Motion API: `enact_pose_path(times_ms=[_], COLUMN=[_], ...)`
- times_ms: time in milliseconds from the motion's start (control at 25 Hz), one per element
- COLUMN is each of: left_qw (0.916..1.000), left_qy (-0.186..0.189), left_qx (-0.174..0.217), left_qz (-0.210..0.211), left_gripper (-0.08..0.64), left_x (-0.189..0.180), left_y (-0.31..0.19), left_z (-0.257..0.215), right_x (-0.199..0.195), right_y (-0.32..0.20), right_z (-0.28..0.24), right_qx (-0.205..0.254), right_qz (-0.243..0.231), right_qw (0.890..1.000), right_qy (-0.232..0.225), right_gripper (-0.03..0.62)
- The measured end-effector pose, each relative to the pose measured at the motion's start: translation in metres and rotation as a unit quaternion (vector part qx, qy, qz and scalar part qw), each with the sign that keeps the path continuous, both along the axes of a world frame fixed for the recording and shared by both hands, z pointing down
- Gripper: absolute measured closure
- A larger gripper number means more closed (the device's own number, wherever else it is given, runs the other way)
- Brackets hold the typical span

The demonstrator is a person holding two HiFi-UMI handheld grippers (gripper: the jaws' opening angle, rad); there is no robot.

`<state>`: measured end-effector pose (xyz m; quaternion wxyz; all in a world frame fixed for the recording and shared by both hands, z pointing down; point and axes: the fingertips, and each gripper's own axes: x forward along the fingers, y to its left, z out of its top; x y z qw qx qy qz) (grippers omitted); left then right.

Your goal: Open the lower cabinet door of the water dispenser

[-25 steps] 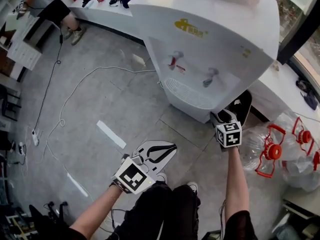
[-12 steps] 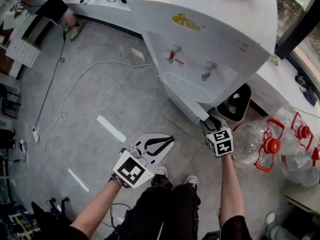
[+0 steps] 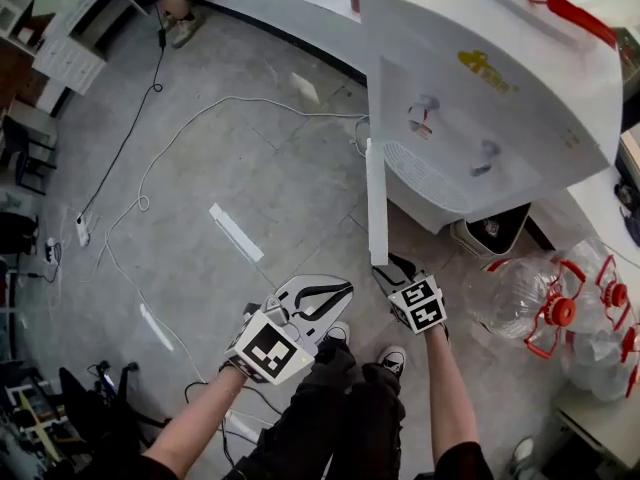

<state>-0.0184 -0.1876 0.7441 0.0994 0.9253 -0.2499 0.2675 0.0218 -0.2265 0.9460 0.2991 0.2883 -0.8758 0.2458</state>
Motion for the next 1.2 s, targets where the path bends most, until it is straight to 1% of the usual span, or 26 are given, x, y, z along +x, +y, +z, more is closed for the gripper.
enact_pose_path(times_ms=[160,320,560,720,960,1200], left_qw=[0.9995,0.9982,0.9951,0.9926,0.9885,0.9861], left_qy=[-0.012,-0.02,-0.027,-0.033,-0.039,-0.033], left_qx=[0.0,0.002,0.01,0.009,0.003,0.0], left_qz=[-0.029,-0.057,-0.095,-0.116,-0.146,-0.163], left_gripper=[0.541,0.541,0.541,0.541,0.541,0.541], left_x=[-0.042,-0.079,-0.122,-0.147,-0.173,-0.171], left_y=[-0.004,-0.01,-0.019,-0.018,-0.016,-0.012], left_z=[-0.001,-0.004,-0.009,-0.007,-0.002,-0.01], right_x=[-0.046,-0.089,-0.149,-0.183,-0.21,-0.211], right_y=[0.004,0.001,-0.017,-0.032,-0.059,-0.067], right_z=[0.0,0.001,0.001,0.0,-0.001,-0.014], right_qx=[-0.015,-0.022,-0.022,-0.015,-0.008,-0.007], right_qz=[-0.035,-0.073,-0.124,-0.146,-0.145,-0.132], right_qw=[0.999,0.997,0.992,0.989,0.989,0.991], right_qy=[-0.01,-0.008,-0.008,-0.004,-0.015,-0.023], right_gripper=[0.394,0.385,0.383,0.383,0.383,0.382])
